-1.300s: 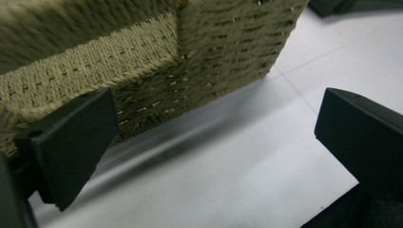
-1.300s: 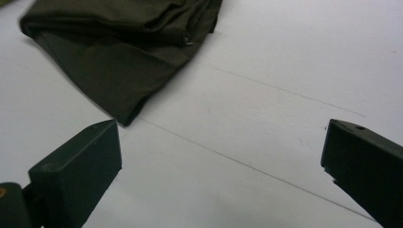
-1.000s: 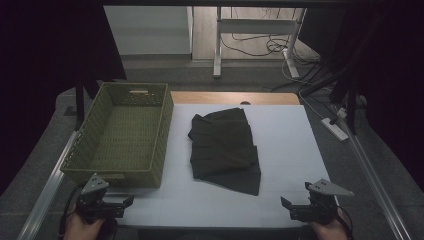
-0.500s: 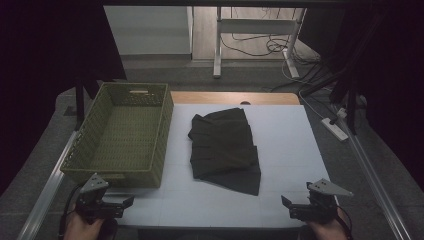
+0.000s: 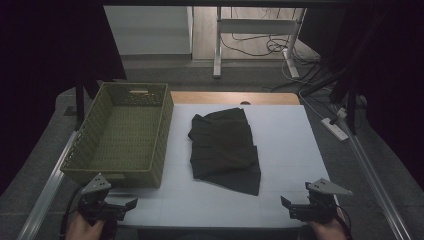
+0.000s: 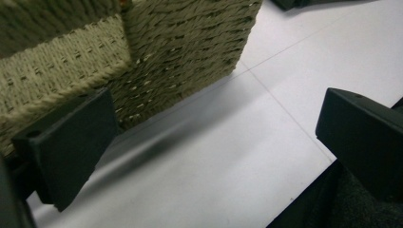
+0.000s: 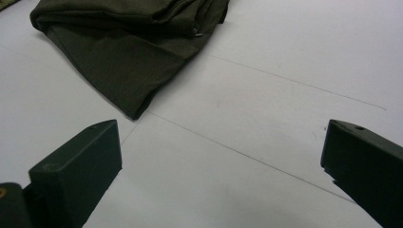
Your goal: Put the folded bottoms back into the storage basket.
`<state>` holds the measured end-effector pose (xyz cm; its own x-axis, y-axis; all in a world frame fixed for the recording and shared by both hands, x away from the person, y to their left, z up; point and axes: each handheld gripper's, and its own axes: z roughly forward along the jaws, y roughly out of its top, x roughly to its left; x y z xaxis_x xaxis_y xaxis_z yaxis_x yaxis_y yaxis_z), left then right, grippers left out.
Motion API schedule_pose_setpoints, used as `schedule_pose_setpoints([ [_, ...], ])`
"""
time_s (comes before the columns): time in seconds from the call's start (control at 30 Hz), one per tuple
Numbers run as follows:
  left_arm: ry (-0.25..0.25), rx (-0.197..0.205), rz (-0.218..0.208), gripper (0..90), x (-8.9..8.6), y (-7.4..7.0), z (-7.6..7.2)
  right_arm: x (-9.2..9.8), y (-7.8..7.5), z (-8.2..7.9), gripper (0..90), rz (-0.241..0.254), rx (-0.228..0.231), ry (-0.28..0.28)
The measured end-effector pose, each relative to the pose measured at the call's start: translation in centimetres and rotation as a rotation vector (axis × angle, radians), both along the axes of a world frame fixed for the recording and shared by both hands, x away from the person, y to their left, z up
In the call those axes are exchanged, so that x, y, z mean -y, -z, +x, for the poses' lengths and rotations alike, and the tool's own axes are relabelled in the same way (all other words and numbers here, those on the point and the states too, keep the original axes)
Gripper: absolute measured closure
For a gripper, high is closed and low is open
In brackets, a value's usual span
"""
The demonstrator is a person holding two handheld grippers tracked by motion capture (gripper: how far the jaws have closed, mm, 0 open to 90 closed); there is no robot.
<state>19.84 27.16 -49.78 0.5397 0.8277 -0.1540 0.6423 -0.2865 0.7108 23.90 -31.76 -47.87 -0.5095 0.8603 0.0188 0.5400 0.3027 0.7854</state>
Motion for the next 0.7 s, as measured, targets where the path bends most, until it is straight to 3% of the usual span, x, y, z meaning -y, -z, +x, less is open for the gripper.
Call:
schedule_pose_setpoints([
  [0.37, 0.016, -0.004, -0.036, 0.0, 0.6, -0.1, 0.1, -0.1, 0.1, 0.1, 0.0, -0.005, -0.009, -0.01],
  [0.7, 0.047, 0.017, -0.041, 0.0, 1.7, -0.6, 0.3, -0.1, 0.1, 0.2, 0.0, -0.006, -0.016, -0.008],
])
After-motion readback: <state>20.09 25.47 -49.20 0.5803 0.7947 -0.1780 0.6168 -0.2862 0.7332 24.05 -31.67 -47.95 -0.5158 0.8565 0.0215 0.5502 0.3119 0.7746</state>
